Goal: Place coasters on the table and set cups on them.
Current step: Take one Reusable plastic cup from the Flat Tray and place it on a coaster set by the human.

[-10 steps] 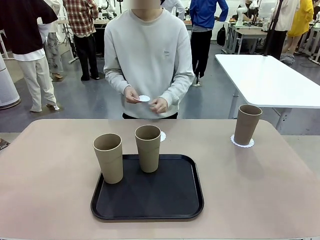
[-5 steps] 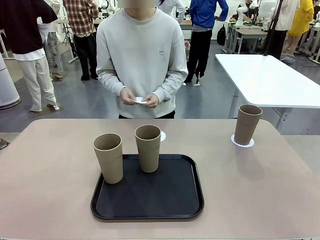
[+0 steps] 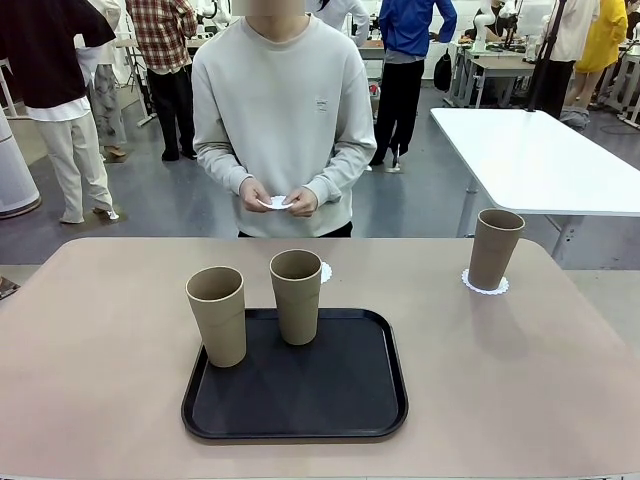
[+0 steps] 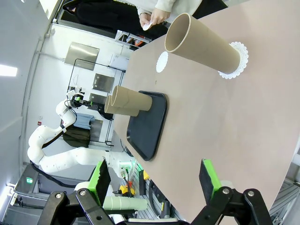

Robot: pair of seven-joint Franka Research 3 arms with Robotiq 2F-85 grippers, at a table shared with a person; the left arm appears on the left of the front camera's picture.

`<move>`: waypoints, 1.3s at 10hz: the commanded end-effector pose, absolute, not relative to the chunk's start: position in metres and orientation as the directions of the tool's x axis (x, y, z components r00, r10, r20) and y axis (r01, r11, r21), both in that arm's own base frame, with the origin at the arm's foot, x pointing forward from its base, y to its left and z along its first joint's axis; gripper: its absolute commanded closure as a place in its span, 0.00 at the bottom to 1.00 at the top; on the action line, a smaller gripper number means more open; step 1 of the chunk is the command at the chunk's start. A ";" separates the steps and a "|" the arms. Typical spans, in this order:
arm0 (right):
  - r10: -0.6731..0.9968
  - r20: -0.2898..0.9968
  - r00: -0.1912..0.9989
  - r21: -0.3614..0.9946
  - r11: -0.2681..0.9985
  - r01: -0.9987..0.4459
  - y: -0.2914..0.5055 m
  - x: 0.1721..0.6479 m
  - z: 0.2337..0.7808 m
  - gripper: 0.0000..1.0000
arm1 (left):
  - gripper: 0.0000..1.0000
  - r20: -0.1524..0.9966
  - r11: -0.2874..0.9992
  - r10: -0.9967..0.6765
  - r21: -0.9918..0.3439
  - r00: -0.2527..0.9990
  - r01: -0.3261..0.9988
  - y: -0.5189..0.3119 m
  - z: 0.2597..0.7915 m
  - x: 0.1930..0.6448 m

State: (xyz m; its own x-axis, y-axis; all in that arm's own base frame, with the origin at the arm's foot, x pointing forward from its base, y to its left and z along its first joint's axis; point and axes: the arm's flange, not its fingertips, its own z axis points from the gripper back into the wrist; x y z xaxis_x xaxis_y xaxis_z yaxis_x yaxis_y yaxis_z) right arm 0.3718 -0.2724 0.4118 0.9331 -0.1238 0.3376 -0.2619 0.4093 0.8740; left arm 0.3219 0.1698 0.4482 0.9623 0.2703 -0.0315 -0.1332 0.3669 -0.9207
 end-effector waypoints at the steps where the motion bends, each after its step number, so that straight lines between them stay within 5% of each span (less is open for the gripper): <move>1: -0.131 0.334 0.933 0.875 0.410 -0.256 -0.270 0.370 0.412 0.00 | 0.00 -0.024 0.349 0.271 -0.929 0.962 -0.121 0.170 0.450 0.322; 3: -0.124 0.338 0.933 0.874 0.409 -0.262 -0.272 0.372 0.412 0.00 | 0.00 -0.024 0.349 0.271 -0.929 0.962 -0.121 0.170 0.450 0.322; 4: -0.019 0.471 0.882 0.786 0.464 -0.409 -0.266 0.373 0.431 0.00 | 0.00 -0.024 0.349 0.271 -0.929 0.962 -0.121 0.170 0.450 0.322; 8: 0.453 0.361 0.815 0.416 0.704 -0.576 -0.169 0.458 0.556 0.00 | 0.00 -0.024 0.349 0.271 -0.929 0.962 -0.121 0.170 0.450 0.322; 13: 0.746 0.338 0.574 0.006 0.608 -0.794 0.013 0.502 0.589 0.00 | 0.00 -0.024 0.349 0.271 -0.929 0.962 -0.121 0.170 0.450 0.322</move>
State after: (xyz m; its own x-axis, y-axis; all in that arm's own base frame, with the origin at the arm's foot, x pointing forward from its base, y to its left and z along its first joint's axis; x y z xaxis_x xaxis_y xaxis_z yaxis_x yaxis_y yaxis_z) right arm 0.5023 0.0104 0.6143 0.5636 0.7464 0.3539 -0.8139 0.5750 0.0836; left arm 0.3219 0.1696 0.4482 0.9623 0.2701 -0.0316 -0.1332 0.3669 -0.9207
